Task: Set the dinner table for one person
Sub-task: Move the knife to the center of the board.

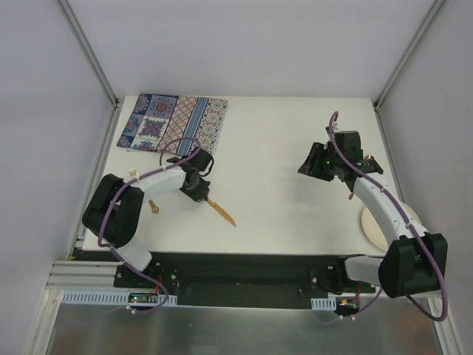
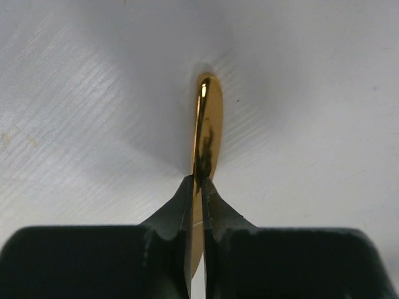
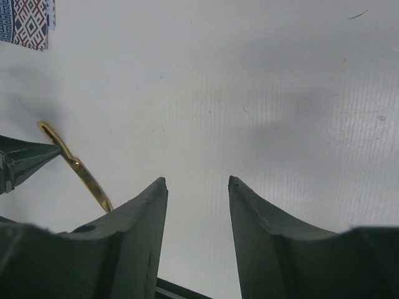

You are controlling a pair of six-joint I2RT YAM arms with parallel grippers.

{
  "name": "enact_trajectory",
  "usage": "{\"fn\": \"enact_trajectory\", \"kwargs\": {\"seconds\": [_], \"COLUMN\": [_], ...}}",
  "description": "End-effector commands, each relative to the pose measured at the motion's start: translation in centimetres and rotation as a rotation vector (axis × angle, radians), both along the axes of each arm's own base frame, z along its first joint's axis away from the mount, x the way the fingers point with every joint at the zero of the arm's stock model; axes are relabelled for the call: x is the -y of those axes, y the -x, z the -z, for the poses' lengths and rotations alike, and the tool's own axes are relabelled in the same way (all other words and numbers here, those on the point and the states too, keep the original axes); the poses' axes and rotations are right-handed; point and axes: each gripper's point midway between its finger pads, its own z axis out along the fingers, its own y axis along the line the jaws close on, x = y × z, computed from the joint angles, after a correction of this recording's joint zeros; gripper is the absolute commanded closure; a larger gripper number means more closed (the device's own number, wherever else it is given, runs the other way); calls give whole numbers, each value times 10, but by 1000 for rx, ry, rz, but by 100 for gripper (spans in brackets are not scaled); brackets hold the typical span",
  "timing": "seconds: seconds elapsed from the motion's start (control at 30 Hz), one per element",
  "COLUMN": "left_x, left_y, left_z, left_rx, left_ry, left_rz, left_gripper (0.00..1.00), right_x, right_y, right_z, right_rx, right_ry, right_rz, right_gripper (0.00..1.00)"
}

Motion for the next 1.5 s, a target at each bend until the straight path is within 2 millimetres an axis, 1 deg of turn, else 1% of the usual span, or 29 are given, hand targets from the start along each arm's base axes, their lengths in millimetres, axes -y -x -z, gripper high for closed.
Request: {"fn": "enact_trajectory", "kwargs": {"seconds": [0.0,0.07,0.1,0.17,0.2,0.53,0.6,0.67,0.87,1.07,1.17,1.2,1.23,1.3,1.37,1.47], "left_x": [-14,-16,-14,-14,-13,-15,-16,-16,-12,0,6,8,9,9,7,7], "left_y": [15,9,2,-2,-7,-9,-8,-8,-11,-19,-23,-25,-25,-28,-30,-30], "left_z": [12,8,5,3,2,1,0,-1,-8,-29,-40,-46,-48,-55,-56,-48], "left_rx": [-85,-71,-60,-65,-62,-64,-62,-62,-43,19,52,70,79,104,112,94], "left_ry": [-113,-137,-148,-166,-178,-205,-210,-208,-187,-142,-124,-116,-114,-118,-128,-134], "left_rz": [98,128,167,205,228,267,268,266,259,261,266,262,257,247,242,222], "left_gripper": [100,100,100,100,100,99,93,90,86,83,77,73,67,65,64,65], "right_x": [1,0,0,-1,-1,0,0,0,-1,-1,-2,-3,-3,-3,-4,-3], "right_y": [-2,-4,-4,-5,-5,-6,-6,-6,-7,-9,-10,-10,-10,-10,-10,-9], "right_z": [-10,-9,-9,-8,-8,-10,-11,-11,-11,-9,-7,-7,-6,-6,-6,-6], "right_rx": [24,21,21,18,19,27,28,29,25,19,14,12,10,11,11,14], "right_ry": [-21,-22,-23,-26,-27,-26,-27,-28,-31,-29,-33,-34,-34,-37,-37,-37], "right_rz": [14,16,17,17,15,22,22,23,20,21,17,15,15,16,13,13], "right_gripper": [54,54,54,54,54,54,54,54,54,54,54,54,54,54,54,54]}}
